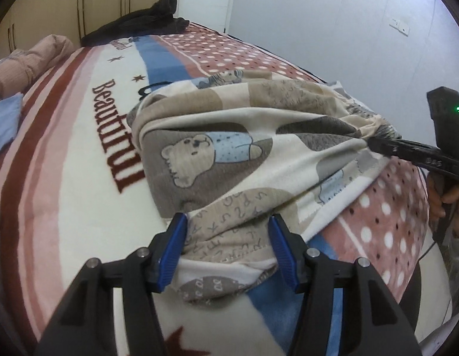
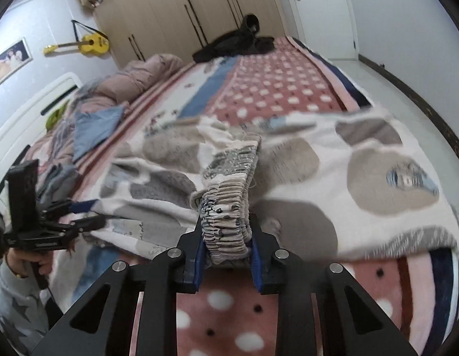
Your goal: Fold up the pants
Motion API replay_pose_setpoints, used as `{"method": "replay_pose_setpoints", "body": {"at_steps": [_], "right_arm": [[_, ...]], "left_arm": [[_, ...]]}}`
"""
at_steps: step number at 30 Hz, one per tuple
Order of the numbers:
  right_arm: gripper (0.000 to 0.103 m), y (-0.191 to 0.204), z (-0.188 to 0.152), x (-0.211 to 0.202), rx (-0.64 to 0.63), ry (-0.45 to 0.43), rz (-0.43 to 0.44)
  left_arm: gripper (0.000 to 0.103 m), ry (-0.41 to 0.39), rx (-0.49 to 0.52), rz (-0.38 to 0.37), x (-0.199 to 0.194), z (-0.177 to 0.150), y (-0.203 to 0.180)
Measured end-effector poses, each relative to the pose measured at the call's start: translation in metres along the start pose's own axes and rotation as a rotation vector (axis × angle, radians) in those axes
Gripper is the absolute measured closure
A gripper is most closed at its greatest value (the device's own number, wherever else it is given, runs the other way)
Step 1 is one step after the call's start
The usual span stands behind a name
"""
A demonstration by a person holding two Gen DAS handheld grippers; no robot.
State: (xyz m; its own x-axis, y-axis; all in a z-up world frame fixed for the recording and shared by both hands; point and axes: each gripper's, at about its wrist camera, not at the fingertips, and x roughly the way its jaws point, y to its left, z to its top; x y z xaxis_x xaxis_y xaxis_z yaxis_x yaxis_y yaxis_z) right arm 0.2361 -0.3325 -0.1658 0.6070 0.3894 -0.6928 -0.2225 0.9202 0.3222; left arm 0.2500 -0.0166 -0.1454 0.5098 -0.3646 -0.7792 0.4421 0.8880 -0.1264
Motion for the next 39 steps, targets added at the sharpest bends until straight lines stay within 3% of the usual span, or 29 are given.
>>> {"method": "replay_pose_setpoints", "body": {"at_steps": [4,5,6,9,11,13,17,20,24,27,32,37,39], "right_arm": [[0.076,0.001,0.000,0.006,-0.021,0.031,-0.019],[0.069,0.000,0.001,0.003,-0.020,0.028,-0.022],[0.060,-0.001,0.005,-0.006,-0.021,0.002,-0.041],[0.053,-0.002,0.017,-0.030,-0.052,-0.089,-0.091],[0.053,0.000,0.029,-0.037,-0.060,-0.117,-0.069],[0.053,0.006,0.039,-0.036,-0.070,-0.126,0.016],[0.053,0.018,0.040,-0.009,-0.093,-0.050,0.141],[0.054,0.012,0.028,0.015,-0.077,0.010,0.113],[0.054,0.001,0.016,0.028,-0.082,0.007,0.111],[0.053,0.009,0.025,0.027,-0.114,0.023,0.088],[0.051,0.016,0.058,0.019,-0.148,-0.027,0.105],[0.049,0.017,0.084,0.041,-0.186,0.009,0.117],[0.049,0.014,0.090,0.054,-0.177,0.033,0.132]], "left_arm": [[0.050,-0.004,-0.009,-0.007,-0.014,0.001,0.000],[0.050,-0.024,-0.013,-0.016,-0.022,0.003,0.001],[0.050,-0.047,-0.017,-0.027,-0.030,0.005,0.002],[0.050,-0.097,-0.037,-0.036,-0.048,0.017,0.005],[0.050,-0.111,-0.030,-0.026,-0.048,0.028,0.003],[0.050,-0.099,-0.022,-0.031,-0.037,0.034,0.000],[0.050,-0.027,-0.020,-0.032,-0.007,0.028,0.000],[0.050,0.032,-0.028,-0.049,0.013,0.010,0.002],[0.050,0.016,-0.011,-0.039,0.012,0.004,-0.002],[0.049,-0.007,-0.011,-0.040,-0.001,0.019,-0.002],[0.049,-0.083,-0.059,-0.025,-0.015,0.056,0.015],[0.049,-0.087,-0.078,0.017,0.008,0.090,0.032],[0.049,-0.060,-0.102,-0.005,0.023,0.097,0.039]]}}
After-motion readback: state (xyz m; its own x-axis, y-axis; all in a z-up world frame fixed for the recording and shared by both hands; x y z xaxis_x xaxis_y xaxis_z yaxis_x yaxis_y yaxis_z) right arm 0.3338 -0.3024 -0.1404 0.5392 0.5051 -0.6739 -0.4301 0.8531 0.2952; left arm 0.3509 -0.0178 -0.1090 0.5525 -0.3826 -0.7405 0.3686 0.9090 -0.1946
